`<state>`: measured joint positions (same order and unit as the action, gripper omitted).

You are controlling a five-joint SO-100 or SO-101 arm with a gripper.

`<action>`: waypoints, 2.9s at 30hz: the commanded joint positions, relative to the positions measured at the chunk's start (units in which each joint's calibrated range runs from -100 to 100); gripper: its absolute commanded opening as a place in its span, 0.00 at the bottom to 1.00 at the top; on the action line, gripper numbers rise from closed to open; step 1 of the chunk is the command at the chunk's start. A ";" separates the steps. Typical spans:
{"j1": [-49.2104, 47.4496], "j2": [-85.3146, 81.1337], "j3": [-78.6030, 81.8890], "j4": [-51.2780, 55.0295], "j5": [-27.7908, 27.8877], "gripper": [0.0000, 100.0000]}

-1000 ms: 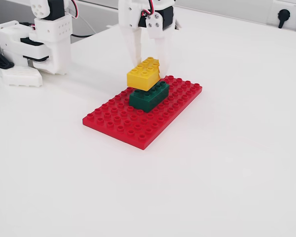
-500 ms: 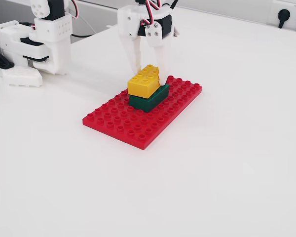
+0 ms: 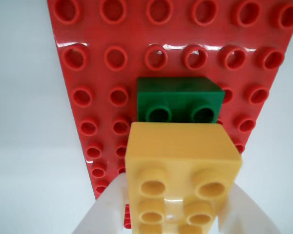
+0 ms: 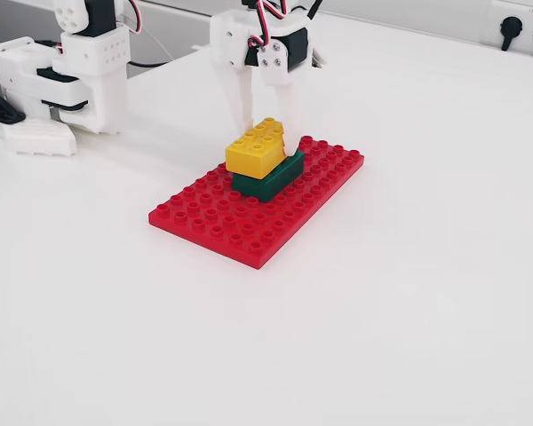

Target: Put yellow lego brick onto the green one

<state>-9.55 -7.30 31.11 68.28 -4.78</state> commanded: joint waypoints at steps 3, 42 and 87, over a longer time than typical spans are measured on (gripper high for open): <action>0.26 -0.28 -0.97 -0.55 -0.38 0.14; -2.61 -0.11 -3.14 0.15 -2.25 0.14; -0.55 -0.36 -0.70 -0.81 -1.37 0.14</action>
<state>-9.92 -7.30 31.20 67.76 -6.29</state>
